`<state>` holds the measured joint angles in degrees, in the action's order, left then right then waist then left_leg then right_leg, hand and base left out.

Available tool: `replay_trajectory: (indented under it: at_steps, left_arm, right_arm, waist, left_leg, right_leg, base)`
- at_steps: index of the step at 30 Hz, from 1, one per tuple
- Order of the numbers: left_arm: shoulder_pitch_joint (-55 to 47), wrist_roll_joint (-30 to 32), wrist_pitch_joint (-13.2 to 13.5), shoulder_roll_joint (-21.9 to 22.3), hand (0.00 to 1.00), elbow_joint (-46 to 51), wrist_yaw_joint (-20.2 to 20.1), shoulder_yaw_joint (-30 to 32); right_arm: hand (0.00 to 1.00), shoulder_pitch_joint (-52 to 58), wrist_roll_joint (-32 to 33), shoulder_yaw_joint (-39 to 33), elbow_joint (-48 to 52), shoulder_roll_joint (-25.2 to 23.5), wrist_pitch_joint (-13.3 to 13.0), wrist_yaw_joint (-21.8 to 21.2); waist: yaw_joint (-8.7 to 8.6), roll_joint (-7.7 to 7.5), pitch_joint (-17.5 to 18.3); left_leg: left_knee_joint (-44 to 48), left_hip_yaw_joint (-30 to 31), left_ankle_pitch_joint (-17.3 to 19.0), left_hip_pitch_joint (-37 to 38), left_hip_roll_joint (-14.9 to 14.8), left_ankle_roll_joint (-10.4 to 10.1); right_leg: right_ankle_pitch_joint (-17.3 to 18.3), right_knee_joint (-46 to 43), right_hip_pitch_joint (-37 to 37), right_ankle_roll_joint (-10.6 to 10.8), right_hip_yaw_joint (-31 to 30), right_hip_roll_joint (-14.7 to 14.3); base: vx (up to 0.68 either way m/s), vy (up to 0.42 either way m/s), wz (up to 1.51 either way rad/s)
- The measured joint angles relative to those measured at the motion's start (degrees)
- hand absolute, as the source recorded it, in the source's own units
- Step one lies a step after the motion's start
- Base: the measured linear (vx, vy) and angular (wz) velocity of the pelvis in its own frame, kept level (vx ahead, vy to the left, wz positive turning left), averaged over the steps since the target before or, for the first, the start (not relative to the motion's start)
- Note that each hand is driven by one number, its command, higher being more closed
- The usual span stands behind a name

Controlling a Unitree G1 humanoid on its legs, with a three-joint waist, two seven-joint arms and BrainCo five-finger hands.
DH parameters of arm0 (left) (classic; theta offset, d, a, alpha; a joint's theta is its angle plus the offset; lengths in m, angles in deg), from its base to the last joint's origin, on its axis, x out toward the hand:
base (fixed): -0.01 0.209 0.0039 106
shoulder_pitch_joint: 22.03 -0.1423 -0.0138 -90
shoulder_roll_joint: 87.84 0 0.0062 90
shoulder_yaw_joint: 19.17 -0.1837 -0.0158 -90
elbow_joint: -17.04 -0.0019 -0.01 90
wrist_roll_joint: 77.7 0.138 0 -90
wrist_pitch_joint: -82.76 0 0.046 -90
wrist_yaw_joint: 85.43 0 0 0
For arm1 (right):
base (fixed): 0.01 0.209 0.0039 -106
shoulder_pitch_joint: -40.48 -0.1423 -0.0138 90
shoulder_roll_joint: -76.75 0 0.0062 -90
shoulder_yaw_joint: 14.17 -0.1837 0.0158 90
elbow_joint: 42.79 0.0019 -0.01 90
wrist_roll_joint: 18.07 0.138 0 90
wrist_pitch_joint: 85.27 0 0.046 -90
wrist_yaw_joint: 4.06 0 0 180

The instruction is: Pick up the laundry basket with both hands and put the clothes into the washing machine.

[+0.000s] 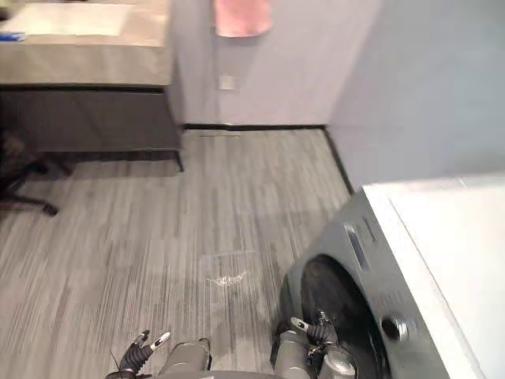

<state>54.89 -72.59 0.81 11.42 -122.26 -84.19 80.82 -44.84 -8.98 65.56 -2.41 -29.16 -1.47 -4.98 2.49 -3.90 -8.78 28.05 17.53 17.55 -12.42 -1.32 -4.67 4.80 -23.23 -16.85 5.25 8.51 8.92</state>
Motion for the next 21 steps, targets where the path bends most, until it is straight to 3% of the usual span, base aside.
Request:
replay_trajectory:
  at_steps: [1,2,3,4,5,8,9,10,11,12,13,15,19,21]
  left_arm:
    - [0.91,0.35,-0.45,0.78,0.0,-0.9,0.16,0.61]
    - [1.47,0.87,-0.68,2.2,0.0,-0.7,0.18,1.81]
    - [1.74,0.8,-0.93,3.34,0.0,-0.75,0.34,2.94]
    - [1.76,0.57,-1.14,4.09,0.0,-0.75,0.42,4.0]
    - [2.15,-0.03,-1.49,4.74,0.0,-0.75,0.6,5.12]
    - [2.08,-0.42,-1.56,5.02,0.0,-0.73,1.41,5.94]
    - [1.88,-0.45,-1.54,5.25,0.0,-0.72,1.48,5.93]
    - [2.08,-0.51,-1.52,6.09,0.0,-0.79,1.45,5.92]
    - [2.86,-0.52,-1.56,5.48,0.0,-0.98,1.39,6.05]
    - [3.09,-0.54,-1.4,4.24,0.0,-0.8,1.4,6.11]
    - [3.06,-0.54,-1.6,3.7,0.0,-0.96,1.36,6.39]
    - [3.05,-0.54,-1.66,3.48,0.0,-1.07,1.35,6.26]
    - [3.0,-0.26,-1.65,3.27,0.0,-2.26,1.2,5.29]
    - [2.94,0.04,-1.66,2.97,0.0,-2.52,1.28,5.45]
  right_arm:
    - [0.0,-0.51,-0.01,-0.46,0.06,0.0,0.05,0.0]
    - [0.0,-0.97,-0.05,-0.55,1.08,0.13,-0.02,0.01]
    - [0.0,-1.06,-0.04,-0.56,1.68,0.31,-0.05,0.01]
    - [0.0,-1.14,-0.04,-0.55,1.67,0.27,0.03,0.01]
    - [0.0,-1.16,0.02,-0.43,1.61,0.04,0.19,0.33]
    - [0.0,-2.84,0.5,0.02,1.58,-1.14,0.28,1.58]
    - [0.0,-3.21,0.55,0.19,1.64,-1.03,0.26,1.82]
    - [0.0,-3.37,0.58,0.5,1.87,-0.78,0.07,1.85]
    - [0.0,-3.44,0.64,0.59,1.89,-1.24,0.08,1.87]
    - [0.0,-3.28,0.82,1.32,1.92,-2.44,0.1,1.77]
    - [0.0,-3.09,1.17,2.0,2.01,-3.38,0.09,1.81]
    - [0.0,-3.07,1.39,2.4,2.02,-4.16,0.12,1.8]
    - [0.0,-2.78,-0.63,5.14,3.22,-4.19,0.12,0.61]
    - [0.0,-2.42,-0.78,6.15,2.03,-4.1,0.14,-0.12]
  waist:
    - [0.58,1.43,-0.45]
    - [0.58,3.21,-0.76]
    - [0.58,4.0,-1.44]
    - [0.84,4.91,-1.38]
    - [1.62,4.94,-1.87]
    - [2.04,3.92,-2.41]
    - [2.26,4.28,-2.23]
    - [2.97,5.57,-1.77]
    - [3.0,4.62,-1.75]
    - [3.09,2.39,-1.59]
    - [3.08,1.17,-1.42]
    - [3.33,0.59,-1.32]
    - [3.02,1.17,-1.67]
    - [2.83,0.61,-1.31]
  left_leg:
    - [1.69,-1.24,-0.06,-0.97,-1.5,-0.2]
    - [4.6,-6.69,-1.14,-3.1,-4.59,-0.33]
    - [6.43,-11.47,-2.15,-5.07,-7.94,-0.71]
    - [7.94,-13.58,-2.78,-5.89,-9.04,-0.88]
    - [11.67,-15.89,-3.73,-8.35,-10.52,0.23]
    - [9.34,-16.32,-3.22,-9.96,-8.48,0.63]
    - [7.7,-16.3,-3.82,-9.9,-8.38,0.64]
    - [5.47,-16.44,-4.55,-9.71,-8.91,1.61]
    - [4.68,-16.54,-4.27,-9.47,-9.2,1.23]
    - [3.19,-16.76,-4.45,-9.18,-8.54,1.22]
    - [3.02,-17.58,-4.45,-8.93,-8.45,1.22]
    - [2.77,-19.6,-4.36,-7.37,-8.33,1.31]
    - [1.76,-23.89,-2.32,-2.28,-8.64,2.39]
    - [-0.15,-25.85,-2.38,-0.78,-8.7,2.33]
  right_leg:
    - [0.91,-0.1,0.92,-0.67,2.64,-0.47]
    - [2.4,-0.02,2.16,-1.51,6.6,-1.13]
    - [3.29,0.74,3.69,-2.27,9.38,-2.15]
    - [3.52,1.59,4.69,-2.68,10.52,-2.83]
    - [3.86,3.4,7.02,-3.31,12.01,-3.72]
    - [3.65,6.56,10.47,-3.85,13.55,-4.15]
    - [3.63,6.68,10.48,-3.82,13.43,-4.78]
    - [3.64,7.21,10.71,-3.73,13.24,-6.57]
    - [3.57,7.7,10.96,-3.33,13.25,-6.66]
    - [3.43,8.45,10.79,-3.13,13.29,-6.06]
    - [3.42,8.36,10.78,-3.09,13.13,-5.68]
    - [3.5,6.15,10.46,-2.95,12.05,-4.52]
    - [4.29,-4.8,7.49,-1.7,10.98,-1.53]
    - [4.13,-6.55,6.29,-1.58,13.61,0.28]
  base:
    - [0.31,-0.381,1.57]
    - [0.24,-0.324,1.34]
    - [0.23,-0.321,1.25]
    - [0.2,-0.274,0.9]
    - [0.17,-0.218,0.57]
    - [0.15,-0.147,0.2]
    - [0.17,-0.029,-0.25]
    - [0.13,0.028,-0.19]
    - [0.18,0.026,-0.11]
    - [0.15,0.014,0.02]
    - [0.13,0.019,-0.05]
    - [0.08,0.053,-0.2]
    - [0.0,0.06,-0.44]
    - [-0.04,-0.029,-0.46]
